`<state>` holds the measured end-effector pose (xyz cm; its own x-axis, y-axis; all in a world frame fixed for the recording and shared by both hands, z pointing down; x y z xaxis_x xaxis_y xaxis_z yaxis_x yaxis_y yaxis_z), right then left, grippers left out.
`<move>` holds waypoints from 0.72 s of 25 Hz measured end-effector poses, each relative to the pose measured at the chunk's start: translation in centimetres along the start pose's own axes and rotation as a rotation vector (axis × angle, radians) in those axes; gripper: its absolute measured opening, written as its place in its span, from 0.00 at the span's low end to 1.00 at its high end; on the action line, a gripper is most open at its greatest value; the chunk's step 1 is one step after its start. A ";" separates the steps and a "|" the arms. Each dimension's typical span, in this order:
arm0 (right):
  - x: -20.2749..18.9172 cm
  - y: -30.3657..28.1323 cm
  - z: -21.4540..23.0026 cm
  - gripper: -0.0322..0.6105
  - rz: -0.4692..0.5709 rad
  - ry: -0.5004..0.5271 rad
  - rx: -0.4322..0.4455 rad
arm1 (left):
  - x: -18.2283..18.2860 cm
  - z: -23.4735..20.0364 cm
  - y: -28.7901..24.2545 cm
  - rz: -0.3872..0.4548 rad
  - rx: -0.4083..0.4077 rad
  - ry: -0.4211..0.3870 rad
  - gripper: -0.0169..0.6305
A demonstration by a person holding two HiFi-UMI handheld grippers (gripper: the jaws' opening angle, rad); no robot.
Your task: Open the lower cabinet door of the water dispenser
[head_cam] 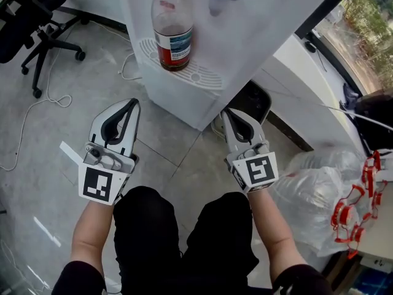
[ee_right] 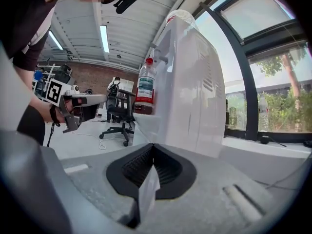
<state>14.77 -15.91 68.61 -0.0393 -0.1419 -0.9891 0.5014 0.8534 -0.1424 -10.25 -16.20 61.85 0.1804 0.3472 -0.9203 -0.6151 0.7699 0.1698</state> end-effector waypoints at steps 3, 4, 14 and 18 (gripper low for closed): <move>-1.0 -0.2 0.4 0.06 -0.016 0.002 -0.034 | -0.1 0.2 0.2 0.032 0.006 -0.025 0.04; -1.2 -0.3 0.4 0.07 -0.026 0.000 -0.040 | -0.2 0.4 0.3 0.031 0.005 -0.025 0.04; -2.5 -1.7 2.1 0.26 -0.110 -0.050 -0.027 | 0.2 0.3 1.8 0.035 0.024 -0.013 0.04; -2.3 -2.6 2.3 0.35 -0.122 -0.065 -0.015 | 0.2 0.1 2.5 0.024 0.029 -0.027 0.04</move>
<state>15.52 -18.98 71.33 -0.0427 -0.2771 -0.9599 0.4836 0.8350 -0.2626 -11.70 -14.17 62.17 0.1866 0.3801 -0.9059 -0.5969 0.7763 0.2028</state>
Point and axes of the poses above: the fingertips, and each gripper's own axes: y backward along the fingers, z to its right, x out of its top, the point moved 6 cm from there along y, backward along the fingers, and after that the axes turned 11 degrees about -y, right-handed, at the moved point
